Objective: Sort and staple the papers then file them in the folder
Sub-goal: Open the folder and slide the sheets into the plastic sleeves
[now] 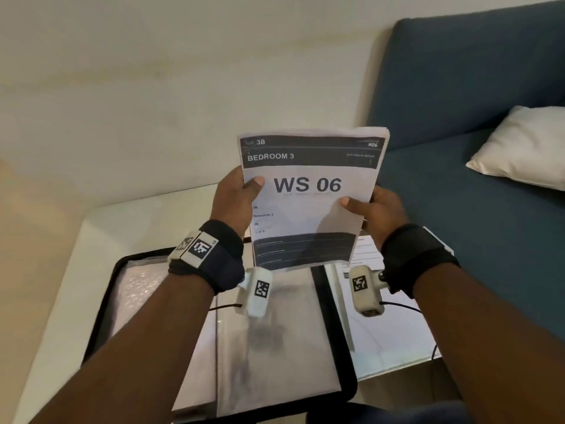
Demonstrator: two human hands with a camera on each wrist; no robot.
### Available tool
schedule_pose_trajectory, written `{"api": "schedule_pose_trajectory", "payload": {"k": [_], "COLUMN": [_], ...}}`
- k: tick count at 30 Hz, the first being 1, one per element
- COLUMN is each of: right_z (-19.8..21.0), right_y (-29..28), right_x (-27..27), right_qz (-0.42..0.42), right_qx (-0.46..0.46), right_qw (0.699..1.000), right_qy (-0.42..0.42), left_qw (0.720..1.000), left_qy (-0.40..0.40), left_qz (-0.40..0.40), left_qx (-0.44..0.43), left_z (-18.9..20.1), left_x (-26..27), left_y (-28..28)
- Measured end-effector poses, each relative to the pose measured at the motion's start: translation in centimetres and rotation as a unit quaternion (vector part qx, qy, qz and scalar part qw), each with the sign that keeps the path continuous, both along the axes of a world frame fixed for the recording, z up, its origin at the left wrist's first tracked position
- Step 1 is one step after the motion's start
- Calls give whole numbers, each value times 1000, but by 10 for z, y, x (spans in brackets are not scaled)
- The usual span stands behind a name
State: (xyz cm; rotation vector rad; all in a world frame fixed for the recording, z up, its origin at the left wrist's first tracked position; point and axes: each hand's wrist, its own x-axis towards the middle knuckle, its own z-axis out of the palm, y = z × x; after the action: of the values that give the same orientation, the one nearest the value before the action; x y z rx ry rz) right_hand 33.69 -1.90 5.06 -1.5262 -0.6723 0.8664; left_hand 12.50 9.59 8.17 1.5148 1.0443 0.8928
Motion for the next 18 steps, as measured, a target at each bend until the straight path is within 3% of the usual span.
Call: {"api": "schedule_pose_trajectory", "payload": {"k": [5, 9, 14, 18], "right_z": [5, -16, -70, -81], "right_y": [21, 21, 13, 19], "right_x": [-53, -79, -88, -90], "right_qz": [45, 77, 178, 185], "right_qx": [33, -1, -189, -211], "right_qw": [998, 996, 955, 943], "right_qy": [-18, -44, -144, -180], "left_qw": [994, 984, 990, 986], "left_qy": [-75, -133, 8, 57], "left_qz": [77, 92, 18, -5], "left_qx": [-7, -79, -140, -154], "left_z": [-10, -54, -135, -162], "left_x": [-48, -80, -99, -95], "left_y": [-1, -15, -30, -38]}}
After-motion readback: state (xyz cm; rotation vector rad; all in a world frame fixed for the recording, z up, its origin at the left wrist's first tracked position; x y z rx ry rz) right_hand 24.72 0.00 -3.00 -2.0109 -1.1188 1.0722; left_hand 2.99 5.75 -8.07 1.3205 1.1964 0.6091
